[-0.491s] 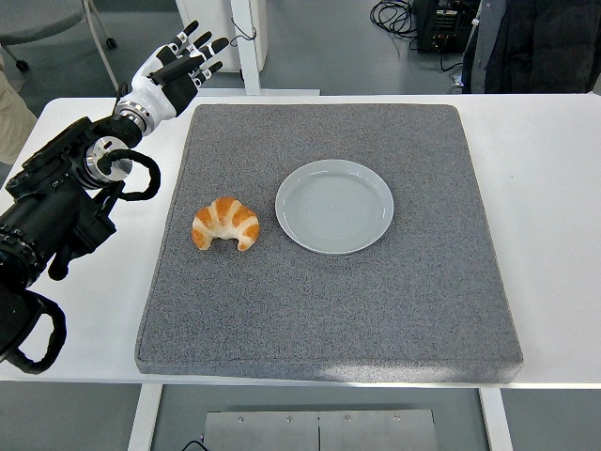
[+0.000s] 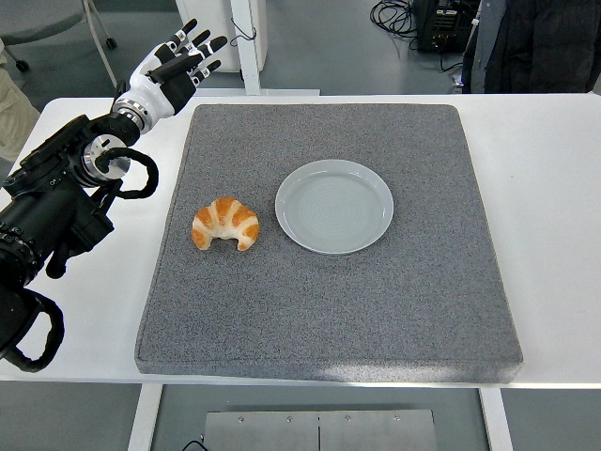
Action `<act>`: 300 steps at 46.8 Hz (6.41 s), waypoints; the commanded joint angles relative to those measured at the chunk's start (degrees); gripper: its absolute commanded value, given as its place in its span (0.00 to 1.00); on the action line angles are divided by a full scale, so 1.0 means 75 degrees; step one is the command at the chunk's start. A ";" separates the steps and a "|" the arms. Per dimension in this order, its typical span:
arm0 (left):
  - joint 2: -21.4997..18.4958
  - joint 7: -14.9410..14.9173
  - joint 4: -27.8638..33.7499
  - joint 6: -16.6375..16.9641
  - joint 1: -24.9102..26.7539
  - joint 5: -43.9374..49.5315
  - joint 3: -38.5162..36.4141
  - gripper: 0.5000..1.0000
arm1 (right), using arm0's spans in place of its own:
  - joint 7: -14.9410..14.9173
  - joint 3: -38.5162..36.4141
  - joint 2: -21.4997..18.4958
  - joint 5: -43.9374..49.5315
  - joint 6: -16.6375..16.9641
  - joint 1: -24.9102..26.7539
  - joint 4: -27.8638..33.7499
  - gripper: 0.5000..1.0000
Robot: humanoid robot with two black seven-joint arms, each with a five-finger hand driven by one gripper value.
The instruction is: Place the bread on the plate
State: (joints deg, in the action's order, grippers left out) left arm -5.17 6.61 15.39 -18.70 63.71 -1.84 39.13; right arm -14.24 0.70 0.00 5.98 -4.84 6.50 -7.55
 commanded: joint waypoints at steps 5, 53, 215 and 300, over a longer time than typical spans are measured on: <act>-0.0050 -0.0014 -0.0001 -0.0002 0.0177 0.0000 -0.0026 0.99 | 0.0000 0.0000 0.0000 0.0000 0.0000 0.0000 0.0010 1.00; -0.2779 -0.0389 0.5201 0.1029 -0.0490 -0.0153 -0.1795 0.99 | 0.0000 0.0000 0.0000 0.0000 0.0000 0.0000 -0.0001 1.00; -0.3589 -0.0003 0.7159 0.3138 -0.2201 -1.0219 -0.2674 0.96 | 0.0000 0.0000 0.0000 0.0000 0.0000 0.0000 -0.0001 1.00; -0.4257 0.0654 0.7277 0.3103 -0.1158 -0.9317 -0.2697 0.00 | 0.0000 0.0000 0.0000 0.0000 0.0000 0.0000 -0.0001 1.00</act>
State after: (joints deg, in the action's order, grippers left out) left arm -37.09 11.52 69.95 4.49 54.88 -71.87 18.87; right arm -14.24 0.70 0.00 5.98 -4.83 6.51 -7.56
